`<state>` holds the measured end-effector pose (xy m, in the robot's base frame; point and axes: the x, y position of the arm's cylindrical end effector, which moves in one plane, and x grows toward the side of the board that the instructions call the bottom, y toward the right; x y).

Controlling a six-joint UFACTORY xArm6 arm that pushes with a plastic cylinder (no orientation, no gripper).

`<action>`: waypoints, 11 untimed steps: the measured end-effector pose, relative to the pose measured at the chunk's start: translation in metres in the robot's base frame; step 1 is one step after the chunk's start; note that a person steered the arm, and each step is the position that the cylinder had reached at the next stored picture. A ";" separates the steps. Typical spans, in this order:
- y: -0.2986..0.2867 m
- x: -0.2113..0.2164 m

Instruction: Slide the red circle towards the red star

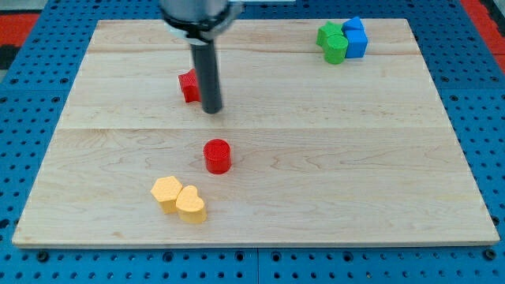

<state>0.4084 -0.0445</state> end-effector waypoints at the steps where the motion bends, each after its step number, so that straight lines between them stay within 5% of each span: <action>1: 0.046 0.022; 3: 0.035 0.142; 6: -0.016 0.121; 11: 0.022 0.064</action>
